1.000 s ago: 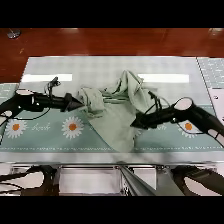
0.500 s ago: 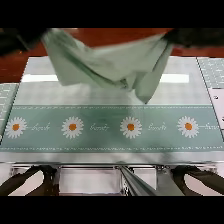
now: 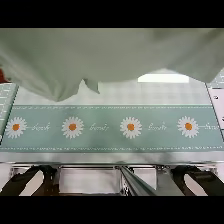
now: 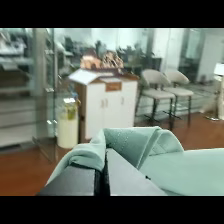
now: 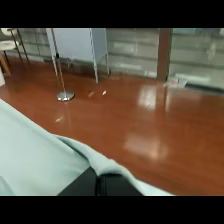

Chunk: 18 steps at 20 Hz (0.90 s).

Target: Fold the shirts.

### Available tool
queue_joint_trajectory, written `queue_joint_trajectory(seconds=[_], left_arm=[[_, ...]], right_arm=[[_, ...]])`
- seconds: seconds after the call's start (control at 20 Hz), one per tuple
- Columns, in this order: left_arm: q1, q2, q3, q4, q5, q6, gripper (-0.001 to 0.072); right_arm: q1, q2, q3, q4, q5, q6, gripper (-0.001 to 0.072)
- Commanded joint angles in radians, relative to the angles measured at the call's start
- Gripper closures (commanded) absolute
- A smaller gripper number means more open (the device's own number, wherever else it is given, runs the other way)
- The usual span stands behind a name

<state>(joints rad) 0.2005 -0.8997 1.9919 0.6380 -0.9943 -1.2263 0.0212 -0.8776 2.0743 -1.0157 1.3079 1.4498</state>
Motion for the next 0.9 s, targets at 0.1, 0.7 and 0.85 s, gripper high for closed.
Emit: queue_joint_trajectory(seconds=[0.1,0.7,0.85], left_arm=[[0.001,0.119,0.056,0.074,-0.068,-0.025,0.0688],[-0.034,0.086,-0.564,0.077,-0.294,-0.098,0.0687],[-0.126,0.003,-0.776,0.077,-0.092,-0.049,0.0687]], right_arm=[[-0.001,0.133,0.013,-0.014,0.074,-0.006,0.0693],[0.000,0.135,-0.558,-0.009,0.142,0.042,0.0693],[-0.001,0.114,-0.781,-0.132,0.010,0.057,0.0693]])
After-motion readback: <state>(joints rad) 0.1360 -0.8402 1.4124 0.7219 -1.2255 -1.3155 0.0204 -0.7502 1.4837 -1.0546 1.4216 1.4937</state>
